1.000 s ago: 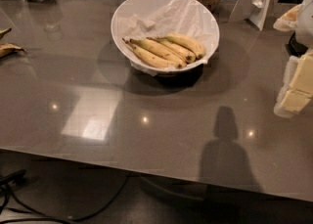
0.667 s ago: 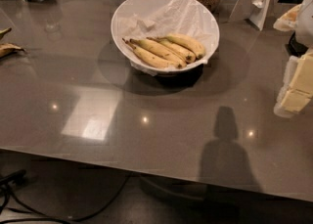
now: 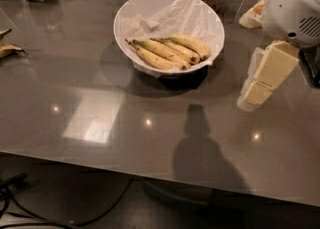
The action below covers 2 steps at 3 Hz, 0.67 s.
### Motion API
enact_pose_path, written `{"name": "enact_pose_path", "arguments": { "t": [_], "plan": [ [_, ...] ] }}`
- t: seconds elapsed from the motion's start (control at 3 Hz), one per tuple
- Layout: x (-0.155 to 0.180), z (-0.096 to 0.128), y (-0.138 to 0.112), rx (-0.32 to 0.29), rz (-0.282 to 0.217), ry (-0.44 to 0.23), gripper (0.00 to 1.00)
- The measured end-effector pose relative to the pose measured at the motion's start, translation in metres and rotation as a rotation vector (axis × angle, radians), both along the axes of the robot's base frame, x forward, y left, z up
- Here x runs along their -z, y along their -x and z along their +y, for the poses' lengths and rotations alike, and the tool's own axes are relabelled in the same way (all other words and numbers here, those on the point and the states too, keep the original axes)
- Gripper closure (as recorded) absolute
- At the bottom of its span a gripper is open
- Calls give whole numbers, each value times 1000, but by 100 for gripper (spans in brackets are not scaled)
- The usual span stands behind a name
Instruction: Pick banana from white bowl
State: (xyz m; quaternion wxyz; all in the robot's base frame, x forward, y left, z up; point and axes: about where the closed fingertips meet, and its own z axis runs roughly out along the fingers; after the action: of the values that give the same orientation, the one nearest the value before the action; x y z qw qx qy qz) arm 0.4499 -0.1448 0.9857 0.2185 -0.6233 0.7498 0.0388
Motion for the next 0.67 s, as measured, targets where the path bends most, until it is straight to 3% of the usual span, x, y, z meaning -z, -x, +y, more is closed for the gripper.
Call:
{"name": "enact_pose_path", "arguments": {
  "t": [0.33,0.67],
  "plan": [
    [-12,47,-15,-42,-3,-122,0],
    [-12,47,-15,-42,-3,-122,0]
  ]
}}
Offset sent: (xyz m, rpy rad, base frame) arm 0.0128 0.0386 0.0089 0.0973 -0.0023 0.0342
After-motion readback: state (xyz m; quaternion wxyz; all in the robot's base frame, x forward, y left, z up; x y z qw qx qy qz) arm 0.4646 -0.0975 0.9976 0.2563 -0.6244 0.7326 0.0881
